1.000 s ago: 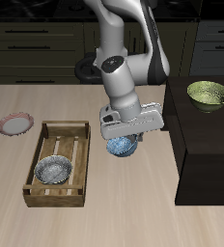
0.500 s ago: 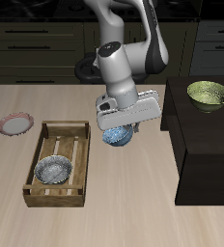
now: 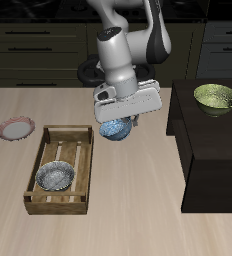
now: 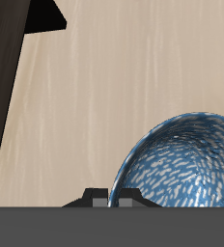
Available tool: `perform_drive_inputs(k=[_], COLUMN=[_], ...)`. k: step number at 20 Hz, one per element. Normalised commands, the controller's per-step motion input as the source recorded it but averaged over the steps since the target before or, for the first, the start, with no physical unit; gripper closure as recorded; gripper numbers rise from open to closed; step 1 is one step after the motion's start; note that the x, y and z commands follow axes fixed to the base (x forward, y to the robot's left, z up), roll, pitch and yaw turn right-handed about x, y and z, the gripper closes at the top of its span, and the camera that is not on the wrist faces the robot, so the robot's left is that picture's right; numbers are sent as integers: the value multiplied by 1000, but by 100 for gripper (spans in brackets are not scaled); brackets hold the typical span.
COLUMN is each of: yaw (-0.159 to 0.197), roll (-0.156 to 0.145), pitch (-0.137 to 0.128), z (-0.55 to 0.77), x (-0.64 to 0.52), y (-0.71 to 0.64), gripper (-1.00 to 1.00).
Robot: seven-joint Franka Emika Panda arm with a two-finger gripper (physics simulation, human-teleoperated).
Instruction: Place the black bowl and the blue bowl in the wooden tray
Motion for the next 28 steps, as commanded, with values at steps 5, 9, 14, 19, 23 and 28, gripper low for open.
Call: perform_drive_inputs(k=[5,9,14,19,23,28], yaw=[43,34,11,-15,-12,-8], roll=[-32,-4,-43,-67,-58,-74], pitch=[-56,-60,-38,-18,-28,-13], z=[380,389,314,122,126,133], x=[-110,-173,6,109,59,26], y=[-254,-142,-387,-474,-381,-528], gripper=[100,100,100,100,100,100])
